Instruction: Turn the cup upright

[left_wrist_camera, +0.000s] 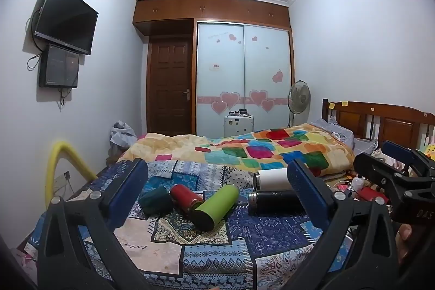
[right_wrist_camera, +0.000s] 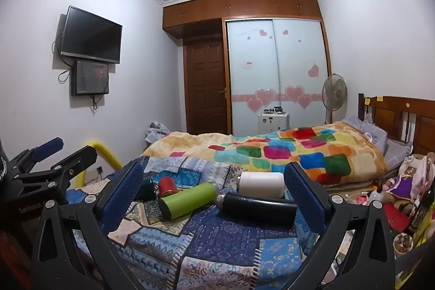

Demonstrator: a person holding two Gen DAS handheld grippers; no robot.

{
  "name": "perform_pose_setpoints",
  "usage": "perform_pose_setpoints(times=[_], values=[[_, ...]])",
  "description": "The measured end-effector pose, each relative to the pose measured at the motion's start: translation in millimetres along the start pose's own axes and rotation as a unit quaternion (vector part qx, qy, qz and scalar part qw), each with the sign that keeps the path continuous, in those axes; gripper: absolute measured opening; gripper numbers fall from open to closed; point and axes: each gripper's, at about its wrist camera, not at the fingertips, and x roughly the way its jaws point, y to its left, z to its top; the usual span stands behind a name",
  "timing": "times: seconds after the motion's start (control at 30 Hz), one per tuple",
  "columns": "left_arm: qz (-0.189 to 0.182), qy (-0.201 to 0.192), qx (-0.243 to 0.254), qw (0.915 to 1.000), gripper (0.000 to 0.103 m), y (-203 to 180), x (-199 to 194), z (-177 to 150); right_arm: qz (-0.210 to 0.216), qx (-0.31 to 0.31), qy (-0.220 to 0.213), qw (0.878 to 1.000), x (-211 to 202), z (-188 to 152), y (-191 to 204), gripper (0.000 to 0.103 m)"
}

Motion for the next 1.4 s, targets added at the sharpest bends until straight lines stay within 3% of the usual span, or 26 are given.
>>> perform_pose_setpoints(times=[1.4], values=[[-0.009,-0.011,0.013,0.9998,0.103,-10,-6,0,0.002,0.006,-0.002,1.000,-4,-1,-1,0.103]])
